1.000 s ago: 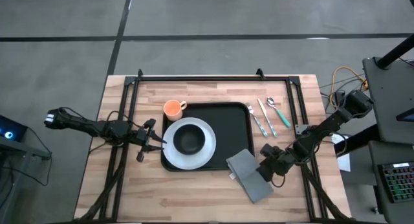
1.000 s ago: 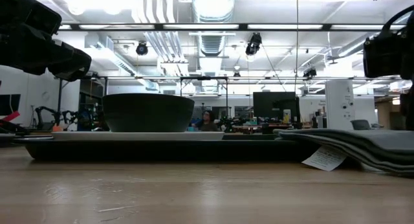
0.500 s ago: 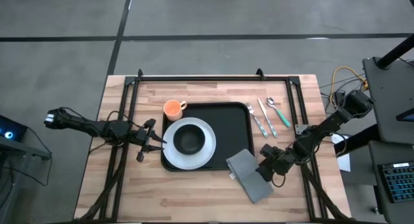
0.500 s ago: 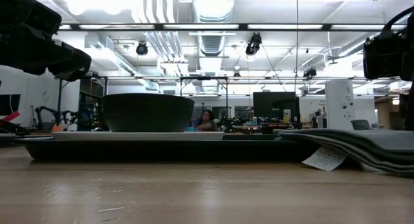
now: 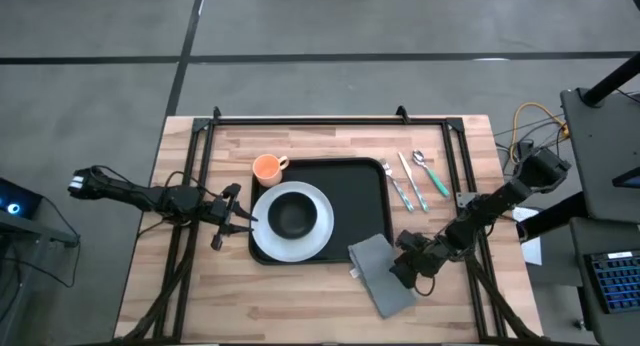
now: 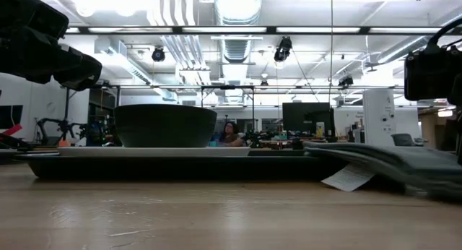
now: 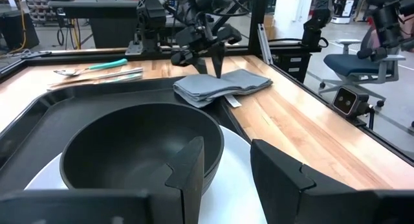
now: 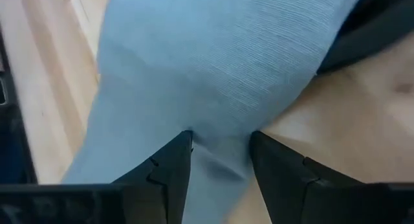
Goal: Set up tray
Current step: Put the gray napkin to the right of the white plate on the black serving tray
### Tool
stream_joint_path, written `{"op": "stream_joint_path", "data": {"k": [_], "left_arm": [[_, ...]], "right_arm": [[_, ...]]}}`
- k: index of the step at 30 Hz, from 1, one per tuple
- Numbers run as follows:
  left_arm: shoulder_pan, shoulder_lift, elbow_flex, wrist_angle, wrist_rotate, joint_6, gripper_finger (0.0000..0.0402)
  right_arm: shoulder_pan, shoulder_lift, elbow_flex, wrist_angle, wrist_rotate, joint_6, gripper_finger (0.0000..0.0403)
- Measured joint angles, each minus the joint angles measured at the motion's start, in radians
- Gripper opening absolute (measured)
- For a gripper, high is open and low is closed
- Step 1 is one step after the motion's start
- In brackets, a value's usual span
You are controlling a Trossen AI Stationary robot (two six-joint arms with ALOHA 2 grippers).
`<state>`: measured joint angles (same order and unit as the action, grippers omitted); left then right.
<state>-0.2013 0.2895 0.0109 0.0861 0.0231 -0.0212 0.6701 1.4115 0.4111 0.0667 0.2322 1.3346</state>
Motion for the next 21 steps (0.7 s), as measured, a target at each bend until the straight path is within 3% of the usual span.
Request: {"op": "stream_joint_path", "data": {"k": [7,11,16,21], "left_arm": [[0.0,0.009,0.0,0.0,0.0,0.0,0.0109],[0.0,0.01,0.0,0.0,0.0,0.0,0.0109],[0.0,0.01,0.0,0.0,0.0,0.0,0.0109],[0.0,0.011,0.0,0.0,0.0,0.0,0.0109]], "right_arm": [[0.0,0.046,0.007,0.034,0.001,-0.022,0.0136],[0.0,0.042,0.006,0.024,0.002,-0.036,0.0099],[0.0,0.037,0.004,0.014,-0.001,-0.049,0.0022],[0.0,0.038,0.019,0.01,-0.015,-0.109,0.001]]}}
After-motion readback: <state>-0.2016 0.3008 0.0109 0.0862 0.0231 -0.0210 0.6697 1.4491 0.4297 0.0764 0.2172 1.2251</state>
